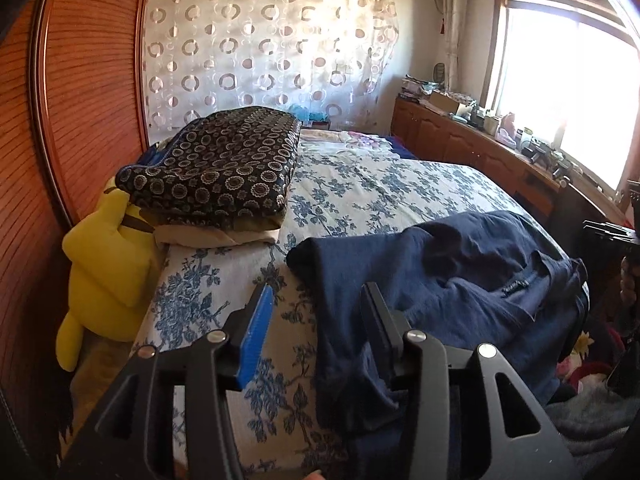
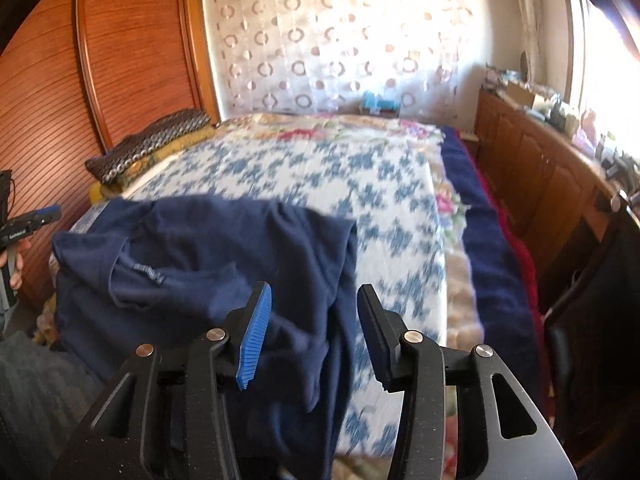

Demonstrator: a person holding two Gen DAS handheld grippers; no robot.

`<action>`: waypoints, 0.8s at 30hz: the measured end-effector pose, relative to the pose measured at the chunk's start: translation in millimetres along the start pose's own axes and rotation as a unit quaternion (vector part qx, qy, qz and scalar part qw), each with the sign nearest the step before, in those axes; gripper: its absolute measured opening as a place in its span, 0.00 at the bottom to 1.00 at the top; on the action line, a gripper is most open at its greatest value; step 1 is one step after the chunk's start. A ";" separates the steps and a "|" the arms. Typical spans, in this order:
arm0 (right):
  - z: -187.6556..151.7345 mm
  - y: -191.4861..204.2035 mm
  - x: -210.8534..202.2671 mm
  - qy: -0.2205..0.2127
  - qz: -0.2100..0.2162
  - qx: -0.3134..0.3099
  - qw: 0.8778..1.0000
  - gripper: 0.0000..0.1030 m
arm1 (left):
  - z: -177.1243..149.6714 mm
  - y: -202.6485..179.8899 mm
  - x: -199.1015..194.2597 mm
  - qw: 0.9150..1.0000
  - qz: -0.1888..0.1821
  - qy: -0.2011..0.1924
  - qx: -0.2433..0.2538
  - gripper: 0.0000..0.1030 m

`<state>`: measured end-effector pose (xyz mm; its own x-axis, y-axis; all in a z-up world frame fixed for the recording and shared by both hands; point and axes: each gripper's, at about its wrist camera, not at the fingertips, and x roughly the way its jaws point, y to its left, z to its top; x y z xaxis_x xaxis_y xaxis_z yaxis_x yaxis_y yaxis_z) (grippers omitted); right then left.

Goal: Fold small clothes

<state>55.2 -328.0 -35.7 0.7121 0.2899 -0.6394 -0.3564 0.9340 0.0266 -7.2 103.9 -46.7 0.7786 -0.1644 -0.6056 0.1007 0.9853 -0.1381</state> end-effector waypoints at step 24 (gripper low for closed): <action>42.5 -28.2 156.6 0.094 0.020 0.048 0.994 0.33 | 41.7 -1.2 75.1 0.999 0.004 0.041 0.013 0.43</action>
<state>202.5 -300.0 -103.9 0.5701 0.2926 -0.7677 -0.3163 0.9406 0.1236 77.0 92.2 -59.4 0.7262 -0.1581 -0.6691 0.1108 0.9874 -0.1130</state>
